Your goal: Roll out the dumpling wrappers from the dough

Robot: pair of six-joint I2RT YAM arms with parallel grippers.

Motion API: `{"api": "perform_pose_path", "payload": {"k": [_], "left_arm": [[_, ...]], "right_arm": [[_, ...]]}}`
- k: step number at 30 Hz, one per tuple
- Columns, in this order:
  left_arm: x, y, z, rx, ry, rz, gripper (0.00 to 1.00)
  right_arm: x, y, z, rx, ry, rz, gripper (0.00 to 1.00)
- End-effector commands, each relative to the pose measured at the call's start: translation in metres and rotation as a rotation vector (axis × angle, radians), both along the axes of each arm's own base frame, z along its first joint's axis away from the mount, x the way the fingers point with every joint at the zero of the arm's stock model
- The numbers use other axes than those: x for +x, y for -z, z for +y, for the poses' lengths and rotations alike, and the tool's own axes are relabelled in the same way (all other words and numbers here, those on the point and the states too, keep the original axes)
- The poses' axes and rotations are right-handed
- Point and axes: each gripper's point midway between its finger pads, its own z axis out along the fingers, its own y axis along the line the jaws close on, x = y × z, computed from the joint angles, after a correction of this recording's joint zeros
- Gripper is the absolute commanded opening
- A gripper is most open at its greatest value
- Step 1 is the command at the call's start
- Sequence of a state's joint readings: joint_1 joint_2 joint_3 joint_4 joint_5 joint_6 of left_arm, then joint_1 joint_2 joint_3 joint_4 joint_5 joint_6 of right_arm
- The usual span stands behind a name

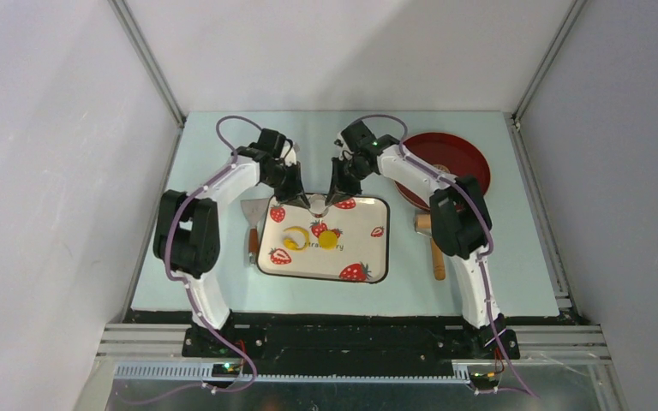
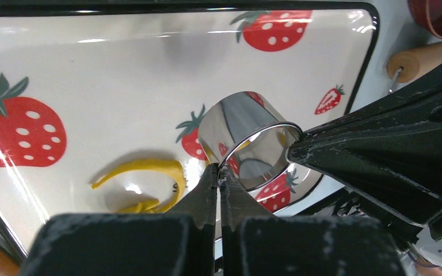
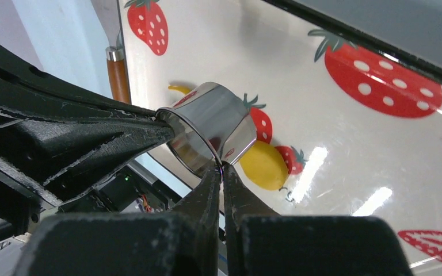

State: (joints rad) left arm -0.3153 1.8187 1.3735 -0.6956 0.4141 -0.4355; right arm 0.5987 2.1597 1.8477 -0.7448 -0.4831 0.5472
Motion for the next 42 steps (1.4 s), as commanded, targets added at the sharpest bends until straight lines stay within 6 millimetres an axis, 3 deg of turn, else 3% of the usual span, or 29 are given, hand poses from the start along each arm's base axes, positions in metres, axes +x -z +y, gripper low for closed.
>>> {"api": "perform_pose_path", "payload": {"k": [1, 4, 5, 7, 11, 13, 15, 16, 17, 18, 19, 20, 21, 25, 30, 36, 41, 42], "left_arm": [[0.012, -0.009, -0.008, -0.059, 0.022, -0.024, 0.0], [0.022, -0.009, 0.009, -0.043, -0.03, -0.032, 0.0], [0.025, -0.008, 0.017, -0.042, -0.051, -0.032, 0.0], [0.03, -0.011, 0.028, -0.042, -0.077, -0.038, 0.0], [0.035, -0.015, 0.051, -0.04, -0.127, -0.054, 0.0], [0.037, -0.019, 0.066, -0.048, -0.163, -0.06, 0.0], [0.037, -0.02, 0.083, -0.043, -0.203, -0.065, 0.0], [0.038, -0.021, 0.091, -0.039, -0.218, -0.071, 0.0], [0.038, -0.022, 0.105, -0.033, -0.253, -0.073, 0.0], [0.038, -0.022, 0.114, -0.029, -0.272, -0.077, 0.0], [0.037, -0.022, 0.13, -0.022, -0.312, -0.08, 0.0], [0.034, -0.019, 0.138, -0.014, -0.331, -0.073, 0.0], [0.035, -0.022, 0.154, -0.001, -0.374, -0.084, 0.0], [0.022, -0.019, 0.198, 0.013, -0.497, -0.076, 0.0], [-0.005, -0.001, 0.247, 0.036, -0.64, -0.025, 0.0], [-0.023, 0.025, 0.275, 0.051, -0.719, 0.055, 0.0], [-0.026, 0.034, 0.279, 0.071, -0.714, 0.071, 0.01], [-0.026, 0.033, 0.28, 0.074, -0.714, 0.068, 0.07]], "right_arm": [[0.015, -0.031, 0.03, 0.129, -0.035, -0.037, 0.0], [0.021, -0.032, 0.033, 0.139, -0.031, -0.031, 0.08], [0.022, -0.035, 0.034, 0.147, -0.03, -0.034, 0.29], [0.023, -0.041, 0.035, 0.169, -0.033, -0.053, 0.47], [0.024, -0.071, 0.035, 0.235, -0.033, -0.123, 0.71], [0.022, -0.079, 0.033, 0.246, -0.033, -0.136, 0.75], [0.018, -0.085, 0.029, 0.251, -0.035, -0.15, 0.78], [0.014, -0.078, 0.024, 0.238, -0.031, -0.14, 0.79], [0.012, -0.087, 0.022, 0.247, -0.032, -0.161, 0.79], [0.007, -0.078, 0.017, 0.231, -0.029, -0.148, 0.8], [0.005, -0.087, 0.015, 0.243, -0.032, -0.173, 0.81], [0.0, -0.077, 0.009, 0.228, -0.03, -0.158, 0.82], [-0.002, -0.083, 0.006, 0.233, -0.029, -0.171, 0.83], [-0.011, -0.074, -0.012, 0.199, -0.025, -0.156, 0.84], [-0.026, -0.061, -0.034, 0.154, -0.012, -0.136, 0.85], [-0.042, -0.044, -0.048, 0.12, -0.002, -0.1, 0.86], [-0.049, -0.038, -0.058, 0.079, 0.006, -0.096, 0.86], [-0.051, -0.037, -0.059, 0.071, 0.006, -0.09, 0.86]]}}
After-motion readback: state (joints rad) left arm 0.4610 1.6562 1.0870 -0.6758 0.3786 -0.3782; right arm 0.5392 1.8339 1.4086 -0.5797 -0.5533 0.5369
